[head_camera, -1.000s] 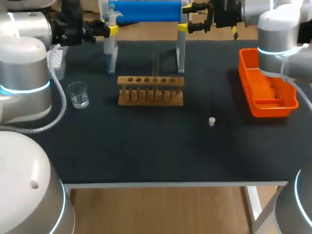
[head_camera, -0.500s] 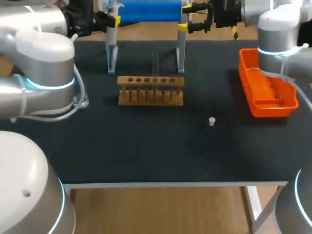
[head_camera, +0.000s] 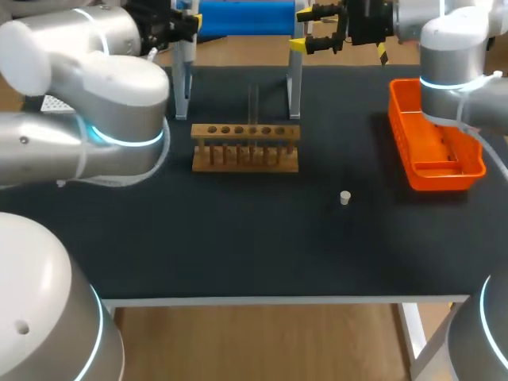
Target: Invert the test tube, pick up the pipette, mount the tip to pipette, aspirate from beaker and dispense into the tube, eject the tip, return the pipette, and cap with the stopper.
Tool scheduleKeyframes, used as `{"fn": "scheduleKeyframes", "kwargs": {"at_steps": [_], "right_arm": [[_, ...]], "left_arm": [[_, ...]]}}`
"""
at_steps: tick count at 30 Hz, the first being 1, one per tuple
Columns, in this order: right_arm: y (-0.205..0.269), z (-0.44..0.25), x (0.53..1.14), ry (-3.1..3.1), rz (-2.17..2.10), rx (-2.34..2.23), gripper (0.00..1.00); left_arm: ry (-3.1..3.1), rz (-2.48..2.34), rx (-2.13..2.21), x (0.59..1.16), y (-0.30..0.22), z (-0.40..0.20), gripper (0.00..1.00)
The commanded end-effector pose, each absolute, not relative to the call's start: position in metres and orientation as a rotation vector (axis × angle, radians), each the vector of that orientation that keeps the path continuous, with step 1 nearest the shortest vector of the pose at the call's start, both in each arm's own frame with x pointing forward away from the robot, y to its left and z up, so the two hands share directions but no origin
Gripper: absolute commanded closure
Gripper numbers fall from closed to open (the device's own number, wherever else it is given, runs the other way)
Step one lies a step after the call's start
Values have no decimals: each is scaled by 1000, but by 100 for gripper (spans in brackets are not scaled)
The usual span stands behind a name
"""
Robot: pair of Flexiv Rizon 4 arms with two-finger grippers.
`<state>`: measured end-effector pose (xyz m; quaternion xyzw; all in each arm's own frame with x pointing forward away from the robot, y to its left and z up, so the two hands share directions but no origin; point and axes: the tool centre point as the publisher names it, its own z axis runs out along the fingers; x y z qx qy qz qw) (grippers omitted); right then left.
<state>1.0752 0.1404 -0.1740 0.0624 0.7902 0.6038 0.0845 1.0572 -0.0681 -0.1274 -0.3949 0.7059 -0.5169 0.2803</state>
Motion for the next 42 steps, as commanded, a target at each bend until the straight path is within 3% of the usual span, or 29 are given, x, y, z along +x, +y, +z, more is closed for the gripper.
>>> {"fn": "scheduleKeyframes", "kwargs": {"at_steps": [1,42], "right_arm": [[139,-174,1076,2362,1801,184,0],[139,-174,1076,2362,1801,184,0]], "left_arm": [[1827,-1334,-1102,1077,-78,-137,100],[1791,-1097,-1330,1155,-70,-168,100]]}}
